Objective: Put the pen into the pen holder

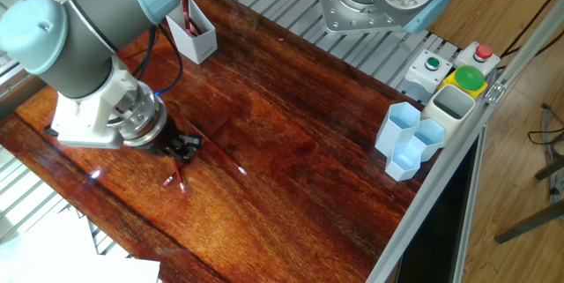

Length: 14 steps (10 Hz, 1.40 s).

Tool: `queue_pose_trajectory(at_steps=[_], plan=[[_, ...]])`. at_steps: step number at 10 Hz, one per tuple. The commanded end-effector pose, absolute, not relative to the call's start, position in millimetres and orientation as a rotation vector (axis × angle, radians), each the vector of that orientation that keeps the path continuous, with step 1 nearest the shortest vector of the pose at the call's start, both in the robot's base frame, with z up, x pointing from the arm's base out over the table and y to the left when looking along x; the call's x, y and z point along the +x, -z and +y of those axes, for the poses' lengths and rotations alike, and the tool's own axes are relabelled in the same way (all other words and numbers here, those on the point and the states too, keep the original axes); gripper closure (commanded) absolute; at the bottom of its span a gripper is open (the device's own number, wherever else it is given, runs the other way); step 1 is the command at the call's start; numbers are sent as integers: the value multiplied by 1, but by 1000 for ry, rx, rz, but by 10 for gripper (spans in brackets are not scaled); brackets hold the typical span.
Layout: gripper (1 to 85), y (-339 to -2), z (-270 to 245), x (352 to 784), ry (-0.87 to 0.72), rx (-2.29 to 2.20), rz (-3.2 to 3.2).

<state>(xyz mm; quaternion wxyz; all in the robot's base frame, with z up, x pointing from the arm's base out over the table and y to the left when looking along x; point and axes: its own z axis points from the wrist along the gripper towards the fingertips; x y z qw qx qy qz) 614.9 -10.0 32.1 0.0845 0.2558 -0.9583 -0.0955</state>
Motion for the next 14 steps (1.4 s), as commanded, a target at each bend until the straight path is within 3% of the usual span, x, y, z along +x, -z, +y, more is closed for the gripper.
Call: queue_pose_trajectory(at_steps=[1,4,9,14], plan=[[847,-35,-10,611,282,736,-2844],[847,-29,-29,624,168,830,-2858],[527,-29,-17,649,229,966,-2914],[363,-26,-6,653,304,1080,-2903]])
